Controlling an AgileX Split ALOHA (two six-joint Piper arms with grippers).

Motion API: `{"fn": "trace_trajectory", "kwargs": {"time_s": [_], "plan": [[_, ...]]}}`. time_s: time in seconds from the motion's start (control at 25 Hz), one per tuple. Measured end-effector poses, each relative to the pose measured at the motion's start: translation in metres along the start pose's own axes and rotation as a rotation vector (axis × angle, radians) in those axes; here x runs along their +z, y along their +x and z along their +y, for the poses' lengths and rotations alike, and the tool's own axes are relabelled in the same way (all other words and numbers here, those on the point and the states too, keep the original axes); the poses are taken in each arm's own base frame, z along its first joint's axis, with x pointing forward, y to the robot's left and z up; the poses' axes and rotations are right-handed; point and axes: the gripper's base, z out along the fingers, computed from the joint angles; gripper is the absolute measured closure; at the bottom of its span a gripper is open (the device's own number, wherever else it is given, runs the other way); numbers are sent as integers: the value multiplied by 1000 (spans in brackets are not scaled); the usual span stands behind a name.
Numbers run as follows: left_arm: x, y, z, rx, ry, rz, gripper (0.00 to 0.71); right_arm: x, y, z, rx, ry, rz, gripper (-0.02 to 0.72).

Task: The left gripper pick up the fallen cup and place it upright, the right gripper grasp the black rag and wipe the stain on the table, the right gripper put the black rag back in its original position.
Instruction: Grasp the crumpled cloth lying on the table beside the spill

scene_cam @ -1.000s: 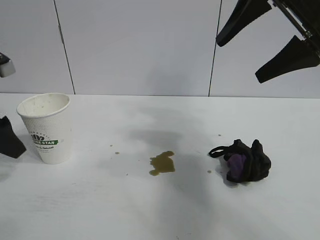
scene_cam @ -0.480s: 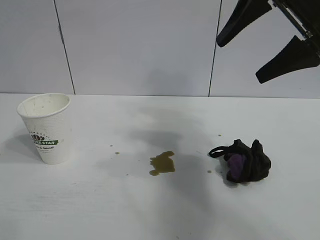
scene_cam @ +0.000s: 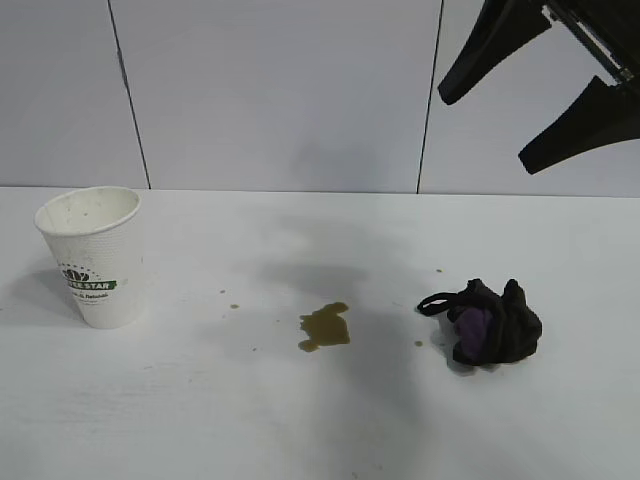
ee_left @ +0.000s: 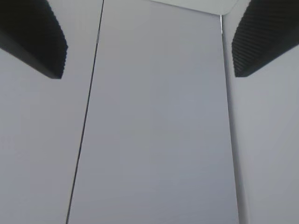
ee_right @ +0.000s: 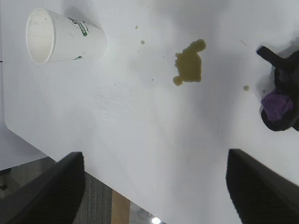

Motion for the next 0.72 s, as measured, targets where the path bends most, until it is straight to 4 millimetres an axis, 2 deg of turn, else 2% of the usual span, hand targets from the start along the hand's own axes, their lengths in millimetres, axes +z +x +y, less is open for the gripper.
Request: {"fn": "trace_trajectory", "kwargs": {"time_s": [0.16,0.32,0.48,0.72], "plan": [[-45,28,-7,40,24,141,21,0,0,0,0,0,0,135],[-66,59,-11,49,37,218,21,0,0,0,0,0,0,135],[-66,101,-11,43,45,336,21,0,0,0,-3,5,4,135],[-44,156,-6,18,36,503,21,0,5,-6,-60,60,53,135]]}}
